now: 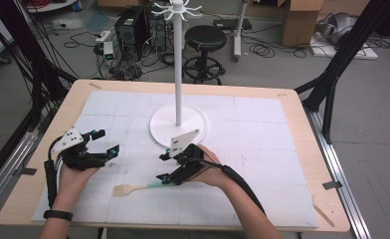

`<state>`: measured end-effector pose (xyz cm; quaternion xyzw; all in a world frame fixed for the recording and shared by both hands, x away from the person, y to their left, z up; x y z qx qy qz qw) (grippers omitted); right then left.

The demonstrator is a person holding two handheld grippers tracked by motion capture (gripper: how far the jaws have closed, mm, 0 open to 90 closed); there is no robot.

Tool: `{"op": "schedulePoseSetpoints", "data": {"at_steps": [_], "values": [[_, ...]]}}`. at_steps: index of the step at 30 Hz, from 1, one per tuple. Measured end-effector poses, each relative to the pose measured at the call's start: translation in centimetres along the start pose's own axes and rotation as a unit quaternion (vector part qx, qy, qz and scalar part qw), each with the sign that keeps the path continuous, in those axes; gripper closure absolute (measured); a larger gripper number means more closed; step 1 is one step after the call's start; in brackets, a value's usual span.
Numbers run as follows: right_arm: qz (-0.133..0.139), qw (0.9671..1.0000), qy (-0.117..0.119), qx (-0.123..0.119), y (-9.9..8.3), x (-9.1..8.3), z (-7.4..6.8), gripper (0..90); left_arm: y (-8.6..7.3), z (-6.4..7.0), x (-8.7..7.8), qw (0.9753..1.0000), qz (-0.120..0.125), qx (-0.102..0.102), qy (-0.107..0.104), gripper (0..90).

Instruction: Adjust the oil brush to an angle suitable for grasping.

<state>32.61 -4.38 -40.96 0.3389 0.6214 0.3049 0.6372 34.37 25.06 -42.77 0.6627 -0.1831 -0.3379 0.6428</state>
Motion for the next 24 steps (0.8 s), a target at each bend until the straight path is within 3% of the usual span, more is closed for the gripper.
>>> {"op": "schedulePoseSetpoints", "data": {"at_steps": [2,7,8,10,13,15,17,18,20,21,22,23,24], "values": [[0.010,0.9999,-0.010,-0.003,-0.3,-0.9,0.2,32.2,0.0,0.0,0.0,1.0000,-0.001,0.004,0.001,16.3],[0.034,0.9974,-0.057,0.028,-2.8,-5.3,0.8,28.4,-0.1,0.0,0.1,1.0000,-0.004,0.005,0.002,16.3],[0.042,0.9955,-0.076,0.039,-3.8,-7.0,0.9,27.6,-0.1,0.0,0.1,1.0000,-0.005,0.005,0.002,16.3],[0.048,0.9942,-0.088,0.040,-4.4,-7.9,0.9,27.3,-0.1,0.0,0.1,1.0000,-0.006,0.006,0.003,16.3],[0.067,0.9887,-0.119,0.062,-6.2,-10.1,1.0,25.2,-0.1,0.0,0.1,1.0000,-0.007,0.007,0.003,16.3],[0.075,0.9833,-0.147,0.078,-7.4,-11.4,1.1,23.6,-0.1,0.1,0.1,0.9999,-0.007,0.007,0.003,16.3],[0.077,0.9734,-0.191,0.100,-9.4,-13.2,1.3,22.8,-0.1,0.1,0.1,0.9999,-0.006,0.008,0.003,16.3],[0.077,0.9734,-0.191,0.100,-9.4,-13.2,1.3,22.8,-0.1,0.0,0.1,0.9999,-0.006,0.009,0.003,16.3],[0.083,0.9673,-0.209,0.118,-10.7,-14.2,1.3,21.6,-0.1,0.0,0.0,0.9999,-0.006,0.008,0.003,16.3],[0.085,0.9612,-0.229,0.129,-11.9,-15.1,1.3,21.2,-0.1,0.0,0.0,0.9999,-0.007,0.008,0.004,16.3],[0.085,0.9612,-0.229,0.129,-11.9,-15.1,1.3,21.2,-0.1,-0.1,0.0,0.9999,-0.008,0.009,0.004,16.3],[0.090,0.9581,-0.237,0.134,-12.5,-15.5,1.3,21.1,-0.2,-0.1,0.0,0.9999,-0.008,0.009,0.004,16.3],[0.097,0.9504,-0.257,0.146,-13.5,-16.4,1.3,21.1,-0.1,-0.1,0.0,0.9999,-0.007,0.008,0.003,16.3]]}}
Point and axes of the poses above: each handheld gripper's, and its own axes: x roughly forward along the jaws, y roughly out of its top, z roughly to its right, the point moved 4 cm from there along x, roughly forward along the jaws, and after that the axes turned 1 degree about z, right-handed, at the moved point
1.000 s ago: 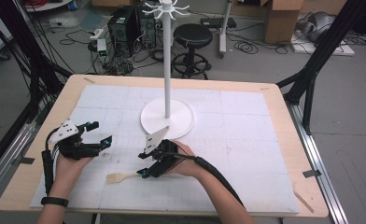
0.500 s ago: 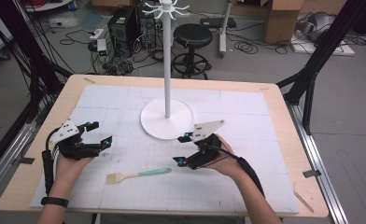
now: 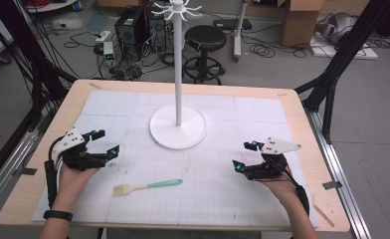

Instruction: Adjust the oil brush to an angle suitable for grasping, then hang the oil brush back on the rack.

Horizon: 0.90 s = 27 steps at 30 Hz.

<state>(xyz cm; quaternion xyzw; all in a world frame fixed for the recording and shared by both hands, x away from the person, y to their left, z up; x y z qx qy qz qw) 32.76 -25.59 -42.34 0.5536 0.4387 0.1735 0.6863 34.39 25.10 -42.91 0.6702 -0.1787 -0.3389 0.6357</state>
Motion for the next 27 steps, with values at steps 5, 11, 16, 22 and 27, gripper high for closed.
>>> {"op": "schedulePoseSetpoints", "data": {"at_steps": [5,11,16,22,27], "values": [[0.013,0.9986,-0.046,0.024,-1.3,-1.4,1.4,19.9,0.1,0.0,0.0,0.9999,0.010,-0.003,0.002,16.3],[0.028,0.9929,-0.100,0.058,-2.6,-3.1,3.2,18.9,0.1,-0.2,0.1,0.9999,0.010,-0.006,0.002,16.3],[0.027,0.9893,-0.122,0.075,-3.4,-3.8,4.1,17.2,0.2,-0.1,-0.1,0.9999,0.011,-0.005,0.003,16.3],[0.034,0.9891,-0.121,0.077,-3.2,-3.8,4.1,17.0,0.3,0.1,-0.1,0.9999,0.015,-0.005,-0.001,16.3],[0.031,0.9895,-0.117,0.079,-3.3,-3.7,4.2,16.8,0.4,0.1,-0.3,0.9997,0.021,-0.009,-0.011,16.3]]}}
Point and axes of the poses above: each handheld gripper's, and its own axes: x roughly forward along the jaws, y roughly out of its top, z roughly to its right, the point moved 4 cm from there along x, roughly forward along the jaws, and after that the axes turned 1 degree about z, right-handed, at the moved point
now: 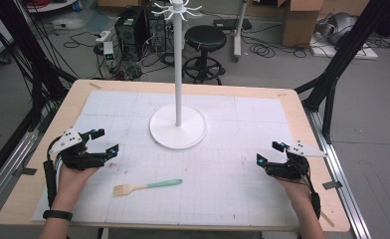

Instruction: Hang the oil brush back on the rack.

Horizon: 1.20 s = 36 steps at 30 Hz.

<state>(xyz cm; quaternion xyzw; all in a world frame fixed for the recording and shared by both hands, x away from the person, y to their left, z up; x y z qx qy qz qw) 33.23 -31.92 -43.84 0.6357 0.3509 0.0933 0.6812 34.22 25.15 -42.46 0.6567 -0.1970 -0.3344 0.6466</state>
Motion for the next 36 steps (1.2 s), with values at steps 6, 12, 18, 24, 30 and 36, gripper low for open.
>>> {"op": "schedulePoseSetpoints", "data": {"at_steps": [6,12,18,24,30,36], "values": [[0.002,1.0000,-0.001,0.004,0.0,-0.1,0.2,16.8,0.3,0.5,0.0,0.9996,-0.016,0.009,-0.020,16.0],[-0.003,1.0000,-0.005,0.001,-0.1,0.0,0.2,16.8,1.0,2.1,0.8,0.9974,-0.032,0.019,-0.062,16.0],[-0.005,1.0000,-0.003,-0.003,-0.2,0.1,0.2,16.8,0.9,4.1,0.7,0.9928,-0.058,0.032,-0.100,16.0],[-0.007,1.0000,-0.003,-0.003,-0.2,0.1,0.2,16.8,0.4,5.9,1.1,0.9862,-0.082,0.049,-0.135,15.8],[-0.008,1.0000,-0.004,-0.002,-0.2,0.1,0.3,16.8,-0.8,7.4,2.3,0.9779,-0.123,0.072,-0.153,14.2],[-0.007,1.0000,-0.001,-0.005,-0.1,0.1,0.1,16.8,-1.8,8.8,3.0,0.9709,-0.145,0.083,-0.171,14.2]]}}
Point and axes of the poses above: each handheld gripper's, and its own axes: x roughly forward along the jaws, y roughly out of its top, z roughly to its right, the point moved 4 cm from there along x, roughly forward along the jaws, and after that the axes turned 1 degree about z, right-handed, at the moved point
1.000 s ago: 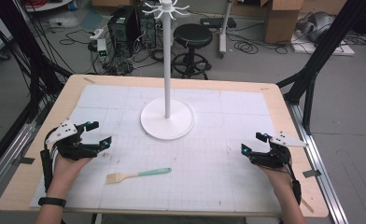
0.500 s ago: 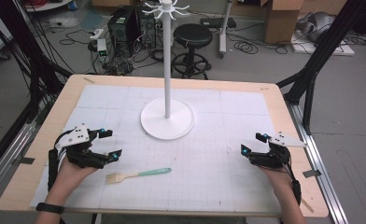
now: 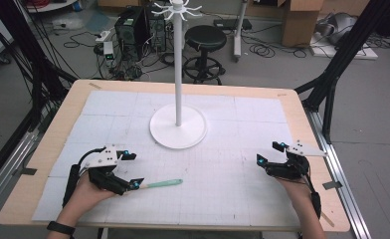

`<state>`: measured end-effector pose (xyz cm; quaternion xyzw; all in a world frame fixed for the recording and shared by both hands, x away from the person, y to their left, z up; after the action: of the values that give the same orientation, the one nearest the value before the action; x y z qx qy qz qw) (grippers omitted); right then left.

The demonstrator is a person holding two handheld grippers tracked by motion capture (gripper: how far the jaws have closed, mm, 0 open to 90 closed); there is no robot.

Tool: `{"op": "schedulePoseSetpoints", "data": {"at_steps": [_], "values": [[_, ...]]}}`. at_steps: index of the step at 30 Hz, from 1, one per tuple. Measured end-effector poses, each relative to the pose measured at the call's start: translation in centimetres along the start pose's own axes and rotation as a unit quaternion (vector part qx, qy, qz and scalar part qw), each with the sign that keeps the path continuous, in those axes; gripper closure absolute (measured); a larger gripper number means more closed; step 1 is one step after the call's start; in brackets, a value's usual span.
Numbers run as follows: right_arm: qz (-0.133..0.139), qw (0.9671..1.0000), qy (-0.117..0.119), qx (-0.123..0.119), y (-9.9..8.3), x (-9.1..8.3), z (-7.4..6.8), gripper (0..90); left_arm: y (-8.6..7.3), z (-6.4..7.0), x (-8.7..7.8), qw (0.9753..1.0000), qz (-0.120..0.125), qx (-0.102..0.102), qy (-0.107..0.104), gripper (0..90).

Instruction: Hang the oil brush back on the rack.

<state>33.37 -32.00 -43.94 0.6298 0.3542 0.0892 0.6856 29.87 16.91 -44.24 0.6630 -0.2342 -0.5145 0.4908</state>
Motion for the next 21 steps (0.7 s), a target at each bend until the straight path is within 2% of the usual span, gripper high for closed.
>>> {"op": "schedulePoseSetpoints", "data": {"at_steps": [6,10,16,19,21], "values": [[-0.004,1.0000,0.002,-0.002,-0.1,0.2,-0.1,16.9,-0.5,1.0,1.1,0.9993,-0.030,0.017,-0.016,14.6],[-0.006,1.0000,0.003,-0.006,-0.1,0.3,-0.1,16.9,-0.9,1.6,1.6,0.9986,-0.042,0.018,-0.026,17.3],[-0.008,0.9999,0.004,-0.007,-0.1,0.3,-0.1,17.0,-1.4,2.0,2.1,0.9969,-0.067,0.028,-0.030,29.6],[-0.009,0.9999,0.004,-0.007,-0.2,0.3,-0.1,17.0,-1.6,2.0,2.3,0.9961,-0.076,0.029,-0.033,39.1],[-0.010,0.9999,0.004,-0.006,-0.2,0.4,-0.2,17.0,-1.6,2.0,2.3,0.9955,-0.084,0.030,-0.034,41.2]]}}
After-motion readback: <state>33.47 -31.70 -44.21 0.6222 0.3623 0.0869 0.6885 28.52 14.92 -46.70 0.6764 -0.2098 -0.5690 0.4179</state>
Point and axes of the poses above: each handheld gripper's, and its own axes: x roughly forward along the jaws, y roughly out of its top, z roughly to its right, the point moved 4 cm from there along x, roughly forward along the jaws, and after that the axes turned 1 degree about z, right-handed, at the moved point
